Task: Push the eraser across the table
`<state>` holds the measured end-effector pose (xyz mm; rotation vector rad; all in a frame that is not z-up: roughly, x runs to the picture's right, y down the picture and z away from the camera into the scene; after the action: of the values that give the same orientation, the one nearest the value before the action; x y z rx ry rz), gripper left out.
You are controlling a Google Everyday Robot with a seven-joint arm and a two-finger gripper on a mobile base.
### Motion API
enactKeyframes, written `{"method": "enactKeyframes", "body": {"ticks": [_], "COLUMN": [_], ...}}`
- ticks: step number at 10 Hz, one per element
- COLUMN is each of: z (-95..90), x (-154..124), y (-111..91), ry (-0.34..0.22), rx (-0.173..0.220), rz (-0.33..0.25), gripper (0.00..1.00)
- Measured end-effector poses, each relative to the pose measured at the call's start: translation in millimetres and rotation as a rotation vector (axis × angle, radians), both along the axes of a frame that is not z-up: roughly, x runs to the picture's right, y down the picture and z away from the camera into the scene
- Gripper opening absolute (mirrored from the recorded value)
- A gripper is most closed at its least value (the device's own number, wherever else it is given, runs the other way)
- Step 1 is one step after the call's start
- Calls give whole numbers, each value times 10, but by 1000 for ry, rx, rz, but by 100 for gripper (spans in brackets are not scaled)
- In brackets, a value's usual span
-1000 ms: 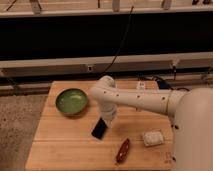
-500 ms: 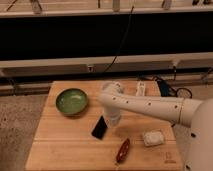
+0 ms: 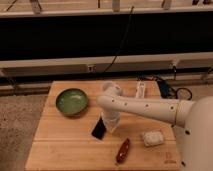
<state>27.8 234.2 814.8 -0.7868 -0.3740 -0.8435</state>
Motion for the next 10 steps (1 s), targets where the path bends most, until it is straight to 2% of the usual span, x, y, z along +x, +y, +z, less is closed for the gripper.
{"method": "enactKeyframes", "body": {"ticks": [10], "z": [231], "x": [-474], "y": [-107], "ry": [-104], "rx": [-8], "rz": [-65], "gripper": [1]}}
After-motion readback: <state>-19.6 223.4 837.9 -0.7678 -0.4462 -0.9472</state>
